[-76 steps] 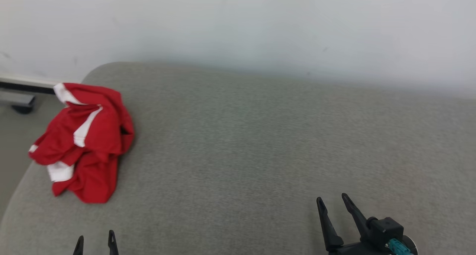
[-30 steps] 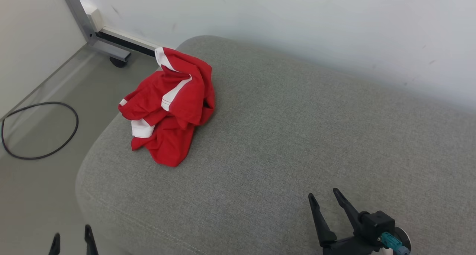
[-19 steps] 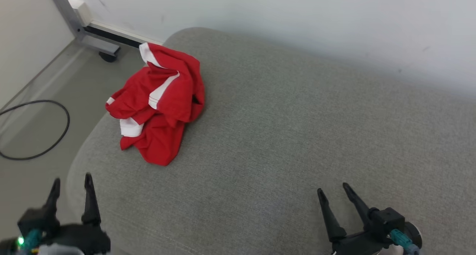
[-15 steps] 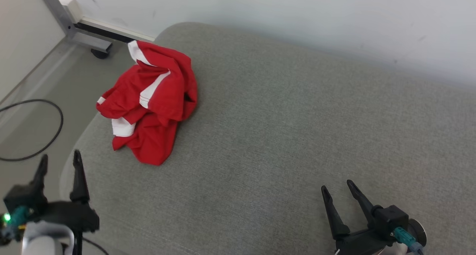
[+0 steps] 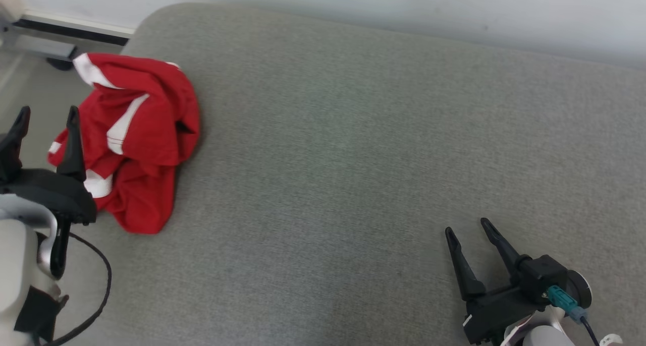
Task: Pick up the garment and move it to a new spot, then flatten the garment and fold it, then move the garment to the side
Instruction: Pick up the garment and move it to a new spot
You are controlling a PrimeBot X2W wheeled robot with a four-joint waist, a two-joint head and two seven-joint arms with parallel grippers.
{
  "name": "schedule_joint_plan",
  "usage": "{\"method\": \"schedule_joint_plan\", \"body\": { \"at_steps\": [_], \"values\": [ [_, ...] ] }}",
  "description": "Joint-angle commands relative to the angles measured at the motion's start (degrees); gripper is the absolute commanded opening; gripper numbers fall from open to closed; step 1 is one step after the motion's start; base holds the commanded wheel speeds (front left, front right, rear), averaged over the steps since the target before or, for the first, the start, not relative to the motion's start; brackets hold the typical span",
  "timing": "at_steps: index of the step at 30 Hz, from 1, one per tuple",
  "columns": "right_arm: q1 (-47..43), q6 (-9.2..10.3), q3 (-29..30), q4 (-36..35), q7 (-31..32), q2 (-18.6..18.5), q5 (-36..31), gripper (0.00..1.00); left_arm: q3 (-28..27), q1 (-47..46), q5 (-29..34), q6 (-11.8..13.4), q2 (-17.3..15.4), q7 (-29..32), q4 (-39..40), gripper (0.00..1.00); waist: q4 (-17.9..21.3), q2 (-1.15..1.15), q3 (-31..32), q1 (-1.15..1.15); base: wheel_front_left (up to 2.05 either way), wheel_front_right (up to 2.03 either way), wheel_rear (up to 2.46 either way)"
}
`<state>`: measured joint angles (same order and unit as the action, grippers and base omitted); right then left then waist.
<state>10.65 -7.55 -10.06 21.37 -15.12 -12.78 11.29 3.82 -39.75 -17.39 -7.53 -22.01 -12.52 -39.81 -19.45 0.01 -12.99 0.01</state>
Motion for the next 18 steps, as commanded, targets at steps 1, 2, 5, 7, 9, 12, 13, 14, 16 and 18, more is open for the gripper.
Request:
{"method": "schedule_joint_plan", "body": {
  "at_steps": [1,2,5,7,9,12,13,14,16,18],
  "values": [
    [0.40,0.12,0.17,-0.13,-0.03,-0.19,0.49,1.00,2.07,-1.69,-1.56,0.10,-1.02,1.33,-0.75,1.00,3.43,-0.01,-2.62,-0.01,0.00,0.00,0.00],
    [0.40,0.12,0.29,-0.17,-0.04,-0.30,0.56,1.00,3.08,-2.65,-2.69,0.10,-1.66,2.17,-1.13,1.00,3.82,-0.01,-2.85,-0.01,0.00,0.00,0.00],
    [0.57,0.12,0.35,-0.24,-0.03,-0.45,0.89,1.00,7.03,-4.91,-5.95,0.11,-3.23,4.71,-1.28,1.00,4.83,-0.01,-3.40,-0.01,0.00,0.00,0.00],
    [0.72,0.12,0.20,-0.21,-0.03,-0.50,0.96,1.00,9.87,-5.88,-7.96,0.11,-4.14,6.70,-1.30,1.00,5.38,-0.01,-3.64,-0.01,0.00,0.00,0.00],
    [0.75,0.12,-0.04,-0.25,-0.03,-0.27,0.91,1.00,12.06,-6.81,-10.33,0.11,-4.79,8.72,-1.59,1.00,5.87,-0.01,-3.86,-0.01,0.00,0.00,0.00],
    [0.82,0.12,-0.43,-0.12,-0.02,-0.10,0.89,1.00,14.01,-7.88,-13.20,0.11,-5.59,10.84,-2.96,1.00,6.59,-0.01,-4.14,-0.01,0.00,0.00,0.00],
    [0.94,0.12,-0.79,0.03,-0.02,-0.12,1.04,1.00,14.45,-8.00,-13.99,0.11,-5.70,11.47,-3.68,1.00,6.95,-0.01,-4.21,-0.01,0.00,0.00,0.00],
    [1.12,0.12,-1.00,0.20,-0.02,-0.17,1.17,1.00,14.88,-8.25,-14.83,0.10,-5.60,12.06,-4.38,1.00,7.27,-0.01,-4.29,-0.01,0.00,0.00,0.00],
    [1.32,0.12,-1.22,0.43,-0.02,-0.25,1.26,1.00,15.30,-8.68,-15.07,0.10,-5.79,12.34,-4.98,1.00,7.60,-0.01,-4.40,-0.01,0.00,0.00,0.00],
    [1.53,0.12,-1.28,0.75,-0.01,-0.47,1.45,1.00,15.75,-8.97,-16.02,0.10,-5.45,13.53,-6.90,1.00,8.09,-0.01,-4.52,-0.01,0.00,0.00,0.00]
  ]
}}
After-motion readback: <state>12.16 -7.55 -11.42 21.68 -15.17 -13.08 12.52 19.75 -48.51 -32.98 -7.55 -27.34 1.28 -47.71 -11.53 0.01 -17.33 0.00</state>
